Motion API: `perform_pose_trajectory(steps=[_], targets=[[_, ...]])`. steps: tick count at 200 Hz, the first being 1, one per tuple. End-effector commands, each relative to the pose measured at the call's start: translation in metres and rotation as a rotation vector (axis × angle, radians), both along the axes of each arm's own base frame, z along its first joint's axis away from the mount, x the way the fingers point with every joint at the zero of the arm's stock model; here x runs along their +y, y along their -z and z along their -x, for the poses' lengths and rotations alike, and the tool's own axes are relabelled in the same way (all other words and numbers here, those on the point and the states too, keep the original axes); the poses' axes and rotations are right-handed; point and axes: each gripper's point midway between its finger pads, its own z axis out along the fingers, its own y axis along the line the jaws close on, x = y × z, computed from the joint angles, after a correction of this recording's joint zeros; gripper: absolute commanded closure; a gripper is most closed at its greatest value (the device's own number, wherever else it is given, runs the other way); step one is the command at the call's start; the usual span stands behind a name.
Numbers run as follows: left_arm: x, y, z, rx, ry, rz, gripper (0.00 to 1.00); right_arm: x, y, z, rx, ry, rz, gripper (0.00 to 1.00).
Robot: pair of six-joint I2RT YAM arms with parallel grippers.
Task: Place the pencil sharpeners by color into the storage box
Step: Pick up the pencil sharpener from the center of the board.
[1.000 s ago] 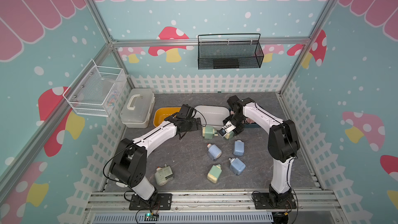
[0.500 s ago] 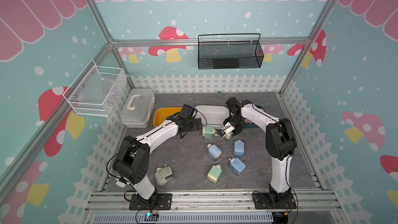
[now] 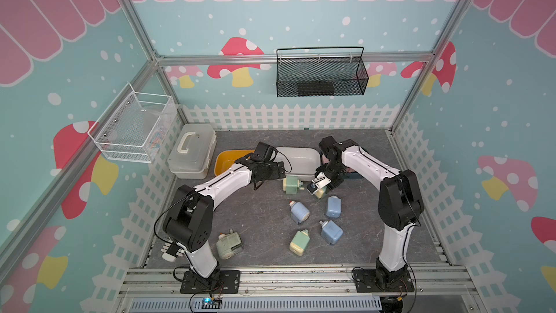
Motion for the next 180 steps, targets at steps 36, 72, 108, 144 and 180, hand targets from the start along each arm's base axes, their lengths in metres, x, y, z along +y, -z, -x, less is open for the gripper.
perform_pose_trajectory(steps=[36, 72, 108, 144, 180], targets=[[0.012, -0.028, -0.008, -0.092, -0.083, 0.055, 0.01, 0.008, -0.042, 0.02, 0.103, 0.213, -0.033, 1.0], [0.012, -0.041, -0.009, -0.125, -0.084, 0.103, 0.01, 0.028, -0.075, 0.017, 0.095, 0.259, -0.165, 1.0], [0.008, -0.044, -0.006, -0.135, -0.07, 0.137, 0.01, 0.04, -0.095, -0.005, 0.045, 0.432, -0.255, 1.0], [0.011, -0.042, -0.007, -0.129, -0.095, 0.139, 0.01, 0.047, -0.106, -0.016, 0.001, 0.505, -0.333, 1.0], [0.015, -0.037, -0.007, -0.118, -0.116, 0.135, 0.01, 0.063, -0.13, -0.013, -0.001, 0.552, -0.512, 1.0]])
